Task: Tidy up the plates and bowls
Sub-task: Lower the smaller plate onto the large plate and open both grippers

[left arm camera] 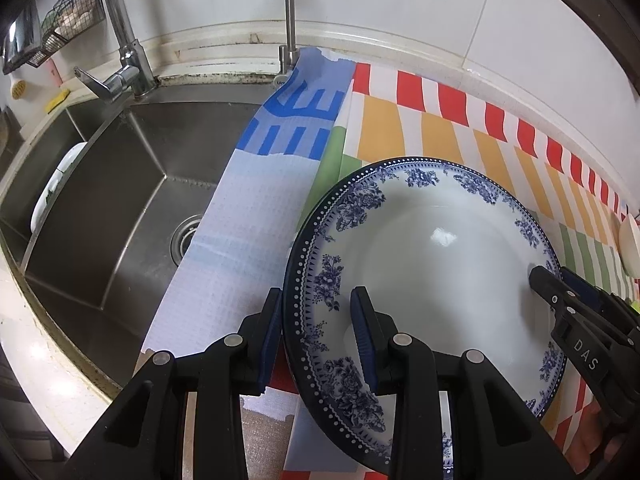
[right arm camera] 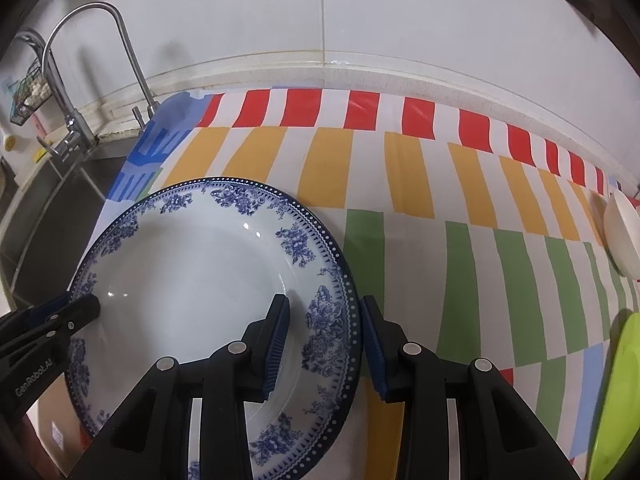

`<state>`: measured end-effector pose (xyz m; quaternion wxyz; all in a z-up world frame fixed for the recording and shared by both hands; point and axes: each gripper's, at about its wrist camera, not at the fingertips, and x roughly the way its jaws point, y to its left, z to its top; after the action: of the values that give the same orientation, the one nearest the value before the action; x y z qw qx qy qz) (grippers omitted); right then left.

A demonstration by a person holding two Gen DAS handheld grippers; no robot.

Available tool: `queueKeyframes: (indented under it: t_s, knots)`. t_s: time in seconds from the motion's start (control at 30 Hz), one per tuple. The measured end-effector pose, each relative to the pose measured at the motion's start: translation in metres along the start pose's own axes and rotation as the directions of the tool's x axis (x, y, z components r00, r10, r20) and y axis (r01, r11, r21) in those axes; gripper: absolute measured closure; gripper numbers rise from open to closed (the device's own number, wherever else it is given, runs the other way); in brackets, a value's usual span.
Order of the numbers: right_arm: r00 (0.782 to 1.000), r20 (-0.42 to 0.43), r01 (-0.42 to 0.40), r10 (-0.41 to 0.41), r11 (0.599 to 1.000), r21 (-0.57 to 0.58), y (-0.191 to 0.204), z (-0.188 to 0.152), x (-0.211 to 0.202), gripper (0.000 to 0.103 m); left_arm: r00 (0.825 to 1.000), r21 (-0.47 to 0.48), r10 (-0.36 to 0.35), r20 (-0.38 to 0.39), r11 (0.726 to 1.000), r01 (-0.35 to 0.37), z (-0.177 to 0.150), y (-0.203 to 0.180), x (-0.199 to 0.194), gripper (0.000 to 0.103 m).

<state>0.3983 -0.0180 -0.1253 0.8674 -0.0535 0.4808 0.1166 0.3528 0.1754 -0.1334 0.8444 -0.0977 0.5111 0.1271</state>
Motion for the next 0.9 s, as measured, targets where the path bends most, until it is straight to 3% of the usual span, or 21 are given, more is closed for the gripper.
queueKeyframes:
  t_s: [0.4,0.6,0.7,0.9]
  knots:
    - [1.0,-0.006,0.017,-0.017,1.0,-0.021,0.004,0.0,0.004,0.065,1.0,0.01,-0.006,-0.023,1.0,0.006,-0.002,0.001,0.009,0.069]
    - [1.0,0.001,0.02,-0.02,0.999,-0.034,0.003,-0.001,0.003,0.065,1.0,0.028,0.019,-0.004,0.999,-0.019,-0.002,0.0,0.005,0.066]
    - [0.999,0.014,0.032,-0.031,0.999,-0.024,0.0,-0.001,-0.001,0.056,0.999,0.033,0.034,0.017,0.999,-0.034,-0.002,0.0,-0.001,0.062]
    - [0.998,0.053,0.026,-0.025,1.0,-0.013,-0.003,-0.001,-0.02,0.056,0.997,0.056,0.024,0.078,0.998,-0.029,-0.002,-0.005,-0.023,0.058]
